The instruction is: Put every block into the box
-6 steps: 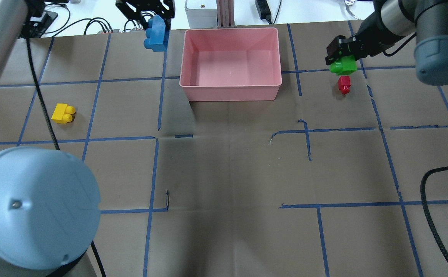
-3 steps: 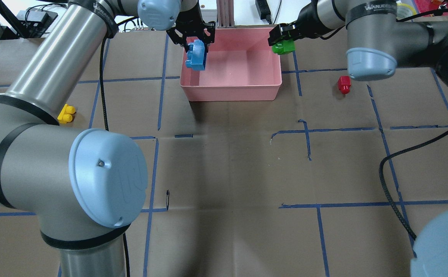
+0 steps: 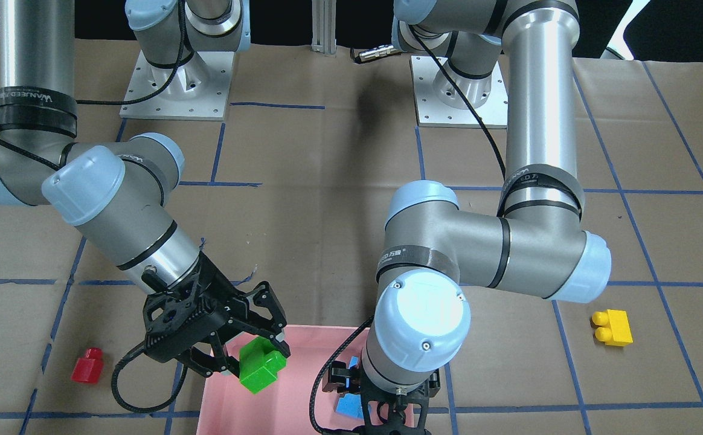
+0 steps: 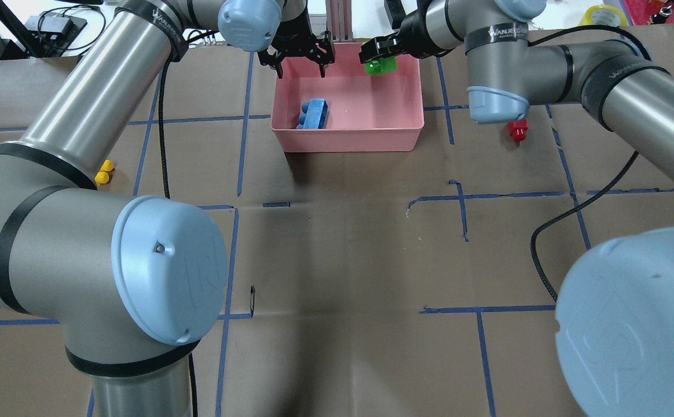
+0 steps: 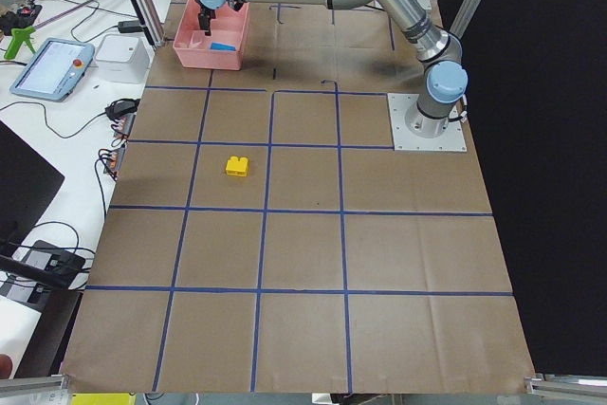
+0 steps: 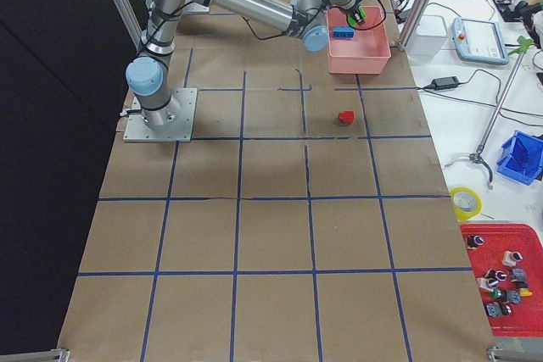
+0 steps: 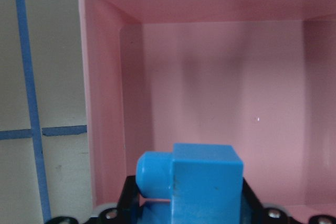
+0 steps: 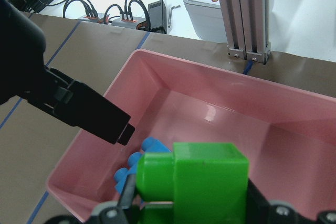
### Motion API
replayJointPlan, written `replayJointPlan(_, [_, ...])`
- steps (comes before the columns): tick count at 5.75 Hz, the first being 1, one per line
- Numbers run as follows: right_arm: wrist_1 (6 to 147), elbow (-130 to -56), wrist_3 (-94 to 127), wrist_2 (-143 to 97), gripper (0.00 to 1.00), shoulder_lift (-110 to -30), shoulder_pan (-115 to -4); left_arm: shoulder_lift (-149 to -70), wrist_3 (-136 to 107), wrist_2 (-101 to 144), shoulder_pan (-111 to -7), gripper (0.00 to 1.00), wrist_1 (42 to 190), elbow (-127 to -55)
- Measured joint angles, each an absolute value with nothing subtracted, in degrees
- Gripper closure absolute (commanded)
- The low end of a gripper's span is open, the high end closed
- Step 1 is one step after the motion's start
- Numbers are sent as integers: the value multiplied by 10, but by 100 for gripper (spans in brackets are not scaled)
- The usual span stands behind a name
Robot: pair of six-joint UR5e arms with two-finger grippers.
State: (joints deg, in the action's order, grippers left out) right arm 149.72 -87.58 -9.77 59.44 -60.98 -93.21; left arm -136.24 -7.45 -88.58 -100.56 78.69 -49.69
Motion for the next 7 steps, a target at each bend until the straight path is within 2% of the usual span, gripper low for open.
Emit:
replayJointPlan(4, [1483, -889, -104, 599, 0, -631, -917, -1270, -26, -870, -893, 0, 835, -511])
replayJointPlan(7, [1284, -904, -218, 732, 0, -725, -837, -1232, 122, -874, -757, 0, 855, -561])
